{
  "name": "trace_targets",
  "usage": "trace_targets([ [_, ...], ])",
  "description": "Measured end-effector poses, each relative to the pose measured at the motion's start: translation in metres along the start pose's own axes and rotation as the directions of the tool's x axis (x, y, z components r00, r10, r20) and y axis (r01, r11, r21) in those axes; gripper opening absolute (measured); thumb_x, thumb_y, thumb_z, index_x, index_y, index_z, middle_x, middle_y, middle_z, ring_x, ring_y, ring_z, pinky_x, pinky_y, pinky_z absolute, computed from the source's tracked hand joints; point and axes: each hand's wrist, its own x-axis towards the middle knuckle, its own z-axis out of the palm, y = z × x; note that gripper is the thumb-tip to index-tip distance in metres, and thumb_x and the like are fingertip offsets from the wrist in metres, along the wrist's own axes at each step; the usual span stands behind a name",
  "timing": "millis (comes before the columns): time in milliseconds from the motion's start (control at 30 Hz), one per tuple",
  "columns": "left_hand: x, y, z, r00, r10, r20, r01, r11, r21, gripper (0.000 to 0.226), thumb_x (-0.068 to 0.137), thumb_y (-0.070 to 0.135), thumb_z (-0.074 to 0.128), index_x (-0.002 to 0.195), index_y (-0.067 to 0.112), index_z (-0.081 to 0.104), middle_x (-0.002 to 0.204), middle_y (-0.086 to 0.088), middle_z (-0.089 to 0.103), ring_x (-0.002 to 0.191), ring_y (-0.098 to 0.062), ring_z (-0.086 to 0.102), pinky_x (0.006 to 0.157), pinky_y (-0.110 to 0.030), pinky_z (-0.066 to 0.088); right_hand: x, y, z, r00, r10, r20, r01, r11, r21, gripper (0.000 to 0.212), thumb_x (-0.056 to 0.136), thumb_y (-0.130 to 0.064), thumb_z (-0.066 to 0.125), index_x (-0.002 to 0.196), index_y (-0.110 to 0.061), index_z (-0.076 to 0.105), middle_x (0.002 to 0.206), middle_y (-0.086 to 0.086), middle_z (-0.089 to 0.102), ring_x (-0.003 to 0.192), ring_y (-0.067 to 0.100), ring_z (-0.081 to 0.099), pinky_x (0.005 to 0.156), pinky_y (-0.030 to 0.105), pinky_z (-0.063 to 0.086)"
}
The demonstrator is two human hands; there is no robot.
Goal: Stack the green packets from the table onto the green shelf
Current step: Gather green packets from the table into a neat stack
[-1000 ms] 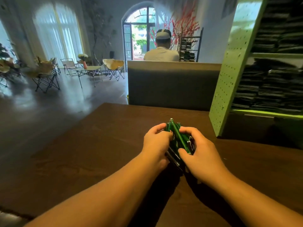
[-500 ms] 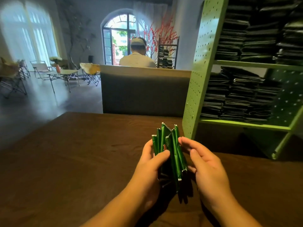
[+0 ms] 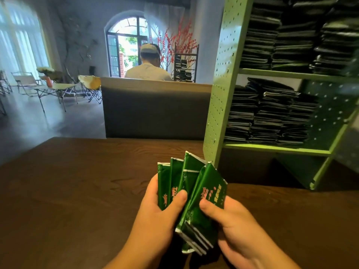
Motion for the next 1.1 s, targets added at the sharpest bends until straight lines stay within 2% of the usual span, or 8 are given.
trace_targets([
  [133, 0.004, 0.001, 0.004, 0.998, -0.058, -0.007, 0.058, 0.998, -0.002, 0.022, 0.094, 0.028, 0.058, 0.111, 0.035, 0.070, 0.104, 0.004, 0.078, 0.094, -0.012, 0.075, 0.080, -0.032, 0.054, -0.004, -0.001, 0.000, 0.996, 0.016, 0.092, -0.013, 0.999, -0.036, 0.065, 0.064, -0.001, 0.082, 0.127, -0.004, 0.064, 0.119, 0.023, 0.071, 0.111, 0.039, 0.070, 0.096, 0.054, 0.054],
  [233, 0.006, 0.001, 0.007, 0.995, -0.098, -0.006, 0.097, 0.992, -0.080, 0.033, 0.100, 0.029, 0.048, 0.098, 0.037, 0.080, 0.110, -0.005, 0.078, 0.097, -0.017, 0.075, 0.082, -0.035, 0.052, -0.007, -0.004, 0.002, 0.996, -0.017, 0.091, 0.020, 0.999, -0.033, 0.058, 0.071, 0.003, 0.082, 0.125, -0.005, 0.064, 0.116, 0.023, 0.072, 0.107, 0.040, 0.071, 0.096, 0.055, 0.053],
  [367, -0.003, 0.005, 0.005, 0.996, -0.091, -0.001, 0.090, 0.988, -0.125, 0.035, 0.098, 0.025, 0.049, 0.097, 0.047, 0.077, 0.107, -0.002, 0.078, 0.103, -0.024, 0.074, 0.092, -0.047, 0.053, -0.011, -0.005, 0.006, 0.996, -0.031, 0.084, 0.028, 0.999, 0.032, 0.060, 0.068, 0.006, 0.083, 0.124, -0.003, 0.063, 0.113, 0.025, 0.073, 0.104, 0.043, 0.071, 0.096, 0.057, 0.052],
  [533, -0.003, 0.007, 0.006, 0.995, -0.095, -0.015, 0.089, 0.971, -0.224, 0.028, 0.081, 0.027, 0.060, 0.102, 0.034, 0.078, 0.108, -0.012, 0.077, 0.101, -0.034, 0.074, 0.087, -0.047, 0.056, -0.012, -0.008, 0.009, 0.996, -0.042, 0.075, 0.037, 0.997, 0.068, 0.046, 0.071, 0.006, 0.069, 0.117, -0.002, 0.069, 0.109, 0.026, 0.074, 0.100, 0.042, 0.073, 0.090, 0.055, 0.054],
  [733, 0.001, 0.007, 0.003, 0.985, -0.163, -0.059, 0.141, 0.950, -0.279, 0.031, 0.101, 0.011, 0.051, 0.113, 0.029, 0.074, 0.109, -0.012, 0.077, 0.100, -0.036, 0.074, 0.084, -0.049, 0.057, -0.008, -0.006, 0.007, 0.997, -0.075, 0.006, 0.075, 0.995, 0.068, 0.052, 0.070, -0.001, 0.071, 0.122, -0.006, 0.066, 0.112, 0.022, 0.074, 0.103, 0.041, 0.072, 0.096, 0.058, 0.052],
  [867, 0.002, 0.007, -0.002, 0.981, -0.177, -0.085, 0.143, 0.943, -0.302, 0.027, 0.102, 0.009, 0.050, 0.118, 0.020, 0.068, 0.110, -0.021, 0.075, 0.101, -0.046, 0.071, 0.091, -0.063, 0.054, -0.008, -0.007, 0.005, 0.997, -0.066, 0.038, 0.061, 0.993, 0.103, 0.052, 0.071, -0.002, 0.069, 0.122, -0.006, 0.066, 0.113, 0.024, 0.073, 0.105, 0.043, 0.071, 0.096, 0.058, 0.051],
  [967, 0.003, 0.010, -0.005, 0.972, -0.217, -0.085, 0.174, 0.919, -0.355, 0.025, 0.102, 0.007, 0.049, 0.117, 0.015, 0.067, 0.108, -0.025, 0.074, 0.096, -0.046, 0.071, 0.086, -0.059, 0.056, -0.010, -0.008, 0.004, 0.994, -0.039, 0.102, 0.028, 0.994, 0.107, 0.048, 0.073, -0.002, 0.067, 0.121, -0.005, 0.068, 0.115, 0.025, 0.072, 0.106, 0.044, 0.070, 0.094, 0.059, 0.052],
  [1100, 0.006, 0.010, -0.012, 0.950, -0.301, -0.087, 0.224, 0.847, -0.482, 0.028, 0.100, 0.007, 0.049, 0.116, 0.013, 0.071, 0.099, -0.020, 0.075, 0.082, -0.034, 0.072, 0.082, -0.052, 0.058, -0.011, -0.009, 0.002, 0.990, -0.028, 0.140, 0.005, 0.986, 0.164, 0.068, 0.052, -0.006, 0.096, 0.115, -0.004, 0.073, 0.118, 0.029, 0.070, 0.104, 0.046, 0.070, 0.079, 0.059, 0.060],
])
